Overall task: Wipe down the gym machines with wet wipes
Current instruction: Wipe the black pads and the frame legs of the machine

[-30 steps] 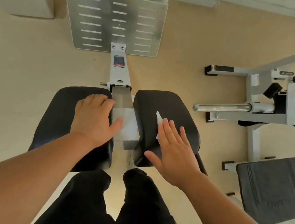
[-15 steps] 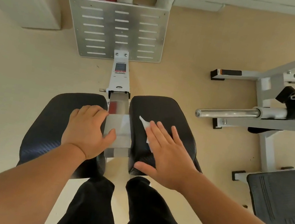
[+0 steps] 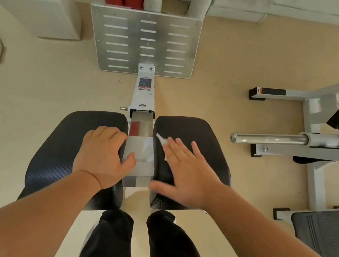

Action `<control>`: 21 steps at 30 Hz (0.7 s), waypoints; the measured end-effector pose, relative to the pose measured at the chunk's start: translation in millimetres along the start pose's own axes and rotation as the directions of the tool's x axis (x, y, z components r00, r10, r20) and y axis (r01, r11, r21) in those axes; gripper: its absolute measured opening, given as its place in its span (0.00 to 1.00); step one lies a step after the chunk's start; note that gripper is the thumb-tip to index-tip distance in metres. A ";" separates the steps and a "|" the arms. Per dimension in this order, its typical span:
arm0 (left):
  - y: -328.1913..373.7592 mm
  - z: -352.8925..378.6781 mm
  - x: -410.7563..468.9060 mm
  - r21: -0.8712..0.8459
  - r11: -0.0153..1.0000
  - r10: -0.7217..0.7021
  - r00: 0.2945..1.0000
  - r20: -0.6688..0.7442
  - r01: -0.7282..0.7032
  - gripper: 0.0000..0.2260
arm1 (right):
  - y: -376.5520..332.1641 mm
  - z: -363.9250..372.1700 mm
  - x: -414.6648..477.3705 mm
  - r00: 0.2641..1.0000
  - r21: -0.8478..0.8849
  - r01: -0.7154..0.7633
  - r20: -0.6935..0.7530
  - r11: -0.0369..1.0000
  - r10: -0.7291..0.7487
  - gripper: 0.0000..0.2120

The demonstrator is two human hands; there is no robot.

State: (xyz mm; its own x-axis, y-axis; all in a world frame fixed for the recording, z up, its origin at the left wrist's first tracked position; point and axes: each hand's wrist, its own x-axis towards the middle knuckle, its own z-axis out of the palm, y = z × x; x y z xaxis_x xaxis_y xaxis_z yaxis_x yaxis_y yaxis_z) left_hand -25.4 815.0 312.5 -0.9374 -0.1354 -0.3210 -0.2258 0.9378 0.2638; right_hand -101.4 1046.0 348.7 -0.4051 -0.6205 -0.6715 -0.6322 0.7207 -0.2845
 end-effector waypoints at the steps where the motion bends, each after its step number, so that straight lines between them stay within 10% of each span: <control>1: 0.2 -0.3 0.0 0.005 1.000 0.000 1.000 0.006 0.000 0.23 | 4.1 3.5 -14.6 0.999 0.008 0.042 -0.005 0.999 -0.042 0.50; 10: 1.3 0.3 2.8 0.024 1.000 0.014 0.999 0.036 -0.014 0.21 | 72.0 -14.9 57.0 0.943 0.136 -0.330 0.081 0.934 0.322 0.52; 21: 0.6 -0.6 0.0 -0.029 1.000 0.005 0.999 0.047 -0.003 0.24 | 40.9 -8.2 12.9 0.998 0.054 0.023 0.056 0.998 -0.026 0.52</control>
State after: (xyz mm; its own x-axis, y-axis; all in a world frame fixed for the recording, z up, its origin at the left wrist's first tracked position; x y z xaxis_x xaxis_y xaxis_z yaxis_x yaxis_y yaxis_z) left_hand -25.6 815.4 313.2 -0.9250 -0.1159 -0.3619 -0.2304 0.9284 0.2915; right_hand -137.9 1065.0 334.0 -0.3506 -0.6208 -0.7012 -0.6046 0.7218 -0.3368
